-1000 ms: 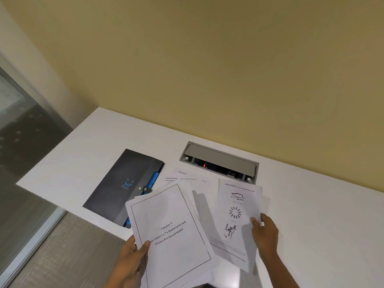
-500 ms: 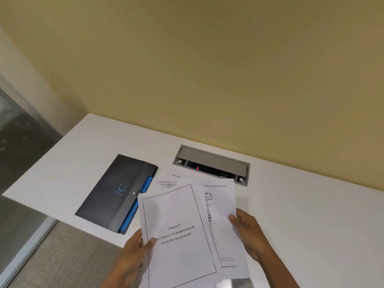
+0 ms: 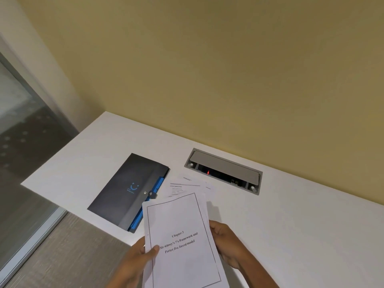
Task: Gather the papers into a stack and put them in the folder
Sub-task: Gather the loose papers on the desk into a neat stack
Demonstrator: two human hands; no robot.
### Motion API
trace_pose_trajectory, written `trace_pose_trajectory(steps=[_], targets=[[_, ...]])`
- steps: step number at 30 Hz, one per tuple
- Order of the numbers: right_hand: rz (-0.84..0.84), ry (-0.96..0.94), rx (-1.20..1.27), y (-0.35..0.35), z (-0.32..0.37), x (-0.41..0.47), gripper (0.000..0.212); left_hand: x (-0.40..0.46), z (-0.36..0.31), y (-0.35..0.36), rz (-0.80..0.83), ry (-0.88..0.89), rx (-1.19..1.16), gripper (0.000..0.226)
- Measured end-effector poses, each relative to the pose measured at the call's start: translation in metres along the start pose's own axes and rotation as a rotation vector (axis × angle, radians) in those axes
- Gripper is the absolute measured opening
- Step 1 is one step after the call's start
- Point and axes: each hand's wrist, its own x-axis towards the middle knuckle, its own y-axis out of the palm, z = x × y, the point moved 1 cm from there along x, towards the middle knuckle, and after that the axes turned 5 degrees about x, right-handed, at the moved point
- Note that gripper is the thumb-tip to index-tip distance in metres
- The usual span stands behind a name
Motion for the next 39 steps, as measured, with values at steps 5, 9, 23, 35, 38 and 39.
trace_pose_trajectory(steps=[5,9,23,35,38,39], targets=[[-0.142,0.030,-0.118,0.007,0.014,0.019,0.039,0.003,0.019,-0.019,-0.142,0.041,0.012,0.038],[-0.455,-0.041,-0.559,0.003,0.032,0.047,0.041,0.000,0.025,-0.034,-0.211,0.046,0.004,0.045],[-0.480,0.155,-1.224,-0.006,0.045,0.141,0.144,0.010,0.035,-0.084,-0.206,0.053,0.013,0.055],[-0.699,-0.005,-0.614,0.013,0.011,0.153,0.104,0.025,0.009,-0.090,-0.232,0.026,-0.083,0.050],[-0.728,-0.024,-0.366,0.006,-0.004,0.148,0.058,0.023,-0.005,-0.087,-0.204,0.040,-0.065,0.048],[-0.710,-0.024,-0.341,0.003,-0.009,0.145,0.044,0.023,-0.009,-0.086,-0.200,0.048,-0.048,0.048]])
